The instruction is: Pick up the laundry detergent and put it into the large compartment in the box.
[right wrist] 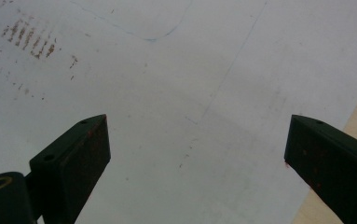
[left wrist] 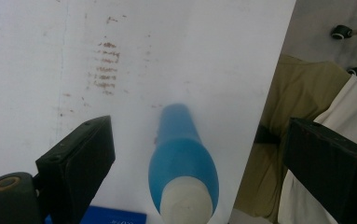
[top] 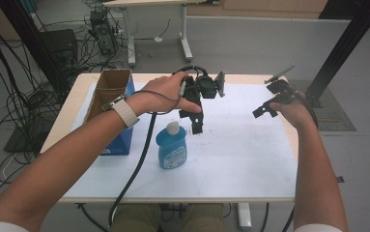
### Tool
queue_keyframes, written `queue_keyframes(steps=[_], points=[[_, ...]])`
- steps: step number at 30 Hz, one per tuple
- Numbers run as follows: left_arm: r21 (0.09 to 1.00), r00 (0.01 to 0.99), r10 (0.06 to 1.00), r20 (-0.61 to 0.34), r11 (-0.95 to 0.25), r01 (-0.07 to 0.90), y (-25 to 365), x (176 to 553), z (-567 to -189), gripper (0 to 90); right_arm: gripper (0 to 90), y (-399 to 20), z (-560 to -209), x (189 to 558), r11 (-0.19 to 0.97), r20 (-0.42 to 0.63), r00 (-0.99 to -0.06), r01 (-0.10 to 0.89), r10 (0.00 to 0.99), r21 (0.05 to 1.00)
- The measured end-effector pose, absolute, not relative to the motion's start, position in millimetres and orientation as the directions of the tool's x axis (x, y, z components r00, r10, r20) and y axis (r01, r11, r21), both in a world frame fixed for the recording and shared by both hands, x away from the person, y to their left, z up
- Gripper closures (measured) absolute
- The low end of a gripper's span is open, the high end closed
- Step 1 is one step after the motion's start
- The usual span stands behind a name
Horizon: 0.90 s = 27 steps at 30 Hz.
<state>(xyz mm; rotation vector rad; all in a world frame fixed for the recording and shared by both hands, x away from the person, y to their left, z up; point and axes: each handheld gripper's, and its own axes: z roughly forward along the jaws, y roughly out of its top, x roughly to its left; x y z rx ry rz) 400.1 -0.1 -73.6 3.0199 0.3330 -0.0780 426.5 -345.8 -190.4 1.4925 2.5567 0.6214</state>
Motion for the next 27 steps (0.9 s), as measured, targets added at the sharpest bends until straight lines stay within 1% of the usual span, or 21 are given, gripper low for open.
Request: queue_keyframes(steps=[4,9,17,27], points=[[0.105,0.973,0.224,-0.054,-0.968,0.228,1.4,397.5,-71.7,8.7,5.8,-346.5,-189.7,426.6,0.437,0.109,-0.517,0.804,0.849,0.404],[0.099,0.972,0.227,-0.052,-0.968,0.231,1.8,395.6,-70.1,8.7,5.7,-347.1,-189.5,426.2,0.411,0.127,-0.494,0.819,0.860,0.400],[0.099,0.971,0.234,-0.045,-0.966,0.237,1.2,393.1,-70.0,8.8,5.3,-347.5,-186.3,420.1,0.418,0.115,-0.502,0.808,0.857,0.416],[0.097,0.963,0.264,-0.049,-0.959,0.268,1.7,390.0,-67.5,8.8,5.3,-346.2,-185.2,418.2,0.412,0.100,-0.493,0.808,0.864,0.421]])
